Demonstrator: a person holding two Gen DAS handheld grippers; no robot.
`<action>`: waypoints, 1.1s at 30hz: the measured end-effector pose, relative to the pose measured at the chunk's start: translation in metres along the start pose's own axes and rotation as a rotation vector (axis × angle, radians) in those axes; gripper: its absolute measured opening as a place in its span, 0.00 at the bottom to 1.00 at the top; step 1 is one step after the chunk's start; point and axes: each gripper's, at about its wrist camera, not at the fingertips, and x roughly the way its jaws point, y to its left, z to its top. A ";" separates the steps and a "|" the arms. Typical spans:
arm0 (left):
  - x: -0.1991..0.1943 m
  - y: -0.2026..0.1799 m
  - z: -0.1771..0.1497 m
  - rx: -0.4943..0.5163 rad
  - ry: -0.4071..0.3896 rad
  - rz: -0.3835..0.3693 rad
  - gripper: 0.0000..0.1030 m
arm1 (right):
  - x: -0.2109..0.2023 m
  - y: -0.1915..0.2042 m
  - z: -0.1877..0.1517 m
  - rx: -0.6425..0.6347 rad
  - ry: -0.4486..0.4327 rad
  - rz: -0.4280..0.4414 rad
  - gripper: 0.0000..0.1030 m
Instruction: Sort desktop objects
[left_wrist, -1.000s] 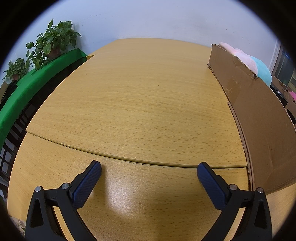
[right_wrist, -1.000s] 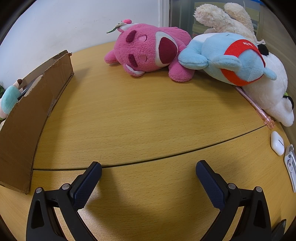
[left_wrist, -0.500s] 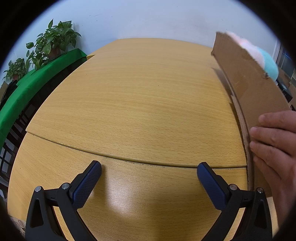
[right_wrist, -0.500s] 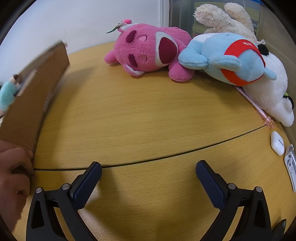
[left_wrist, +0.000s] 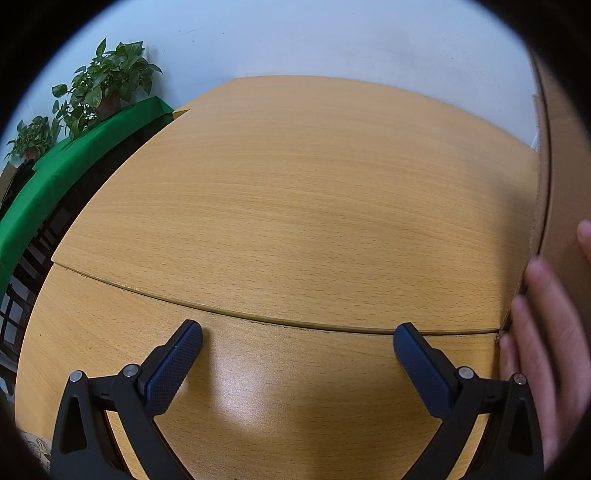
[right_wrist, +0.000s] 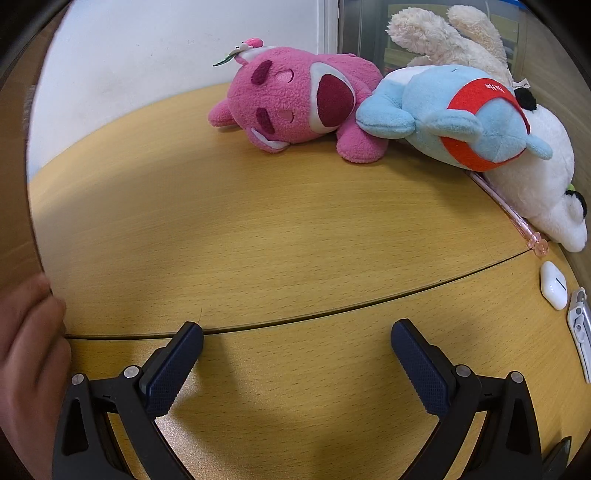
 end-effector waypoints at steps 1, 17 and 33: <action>0.000 0.000 0.000 0.000 0.000 0.000 1.00 | 0.000 0.000 0.000 0.000 0.000 0.000 1.00; 0.001 -0.001 0.001 -0.001 0.000 0.000 1.00 | -0.001 0.000 0.000 0.001 0.000 -0.002 1.00; 0.001 -0.002 0.001 -0.001 -0.001 0.001 1.00 | 0.000 0.001 0.000 0.002 0.000 -0.002 1.00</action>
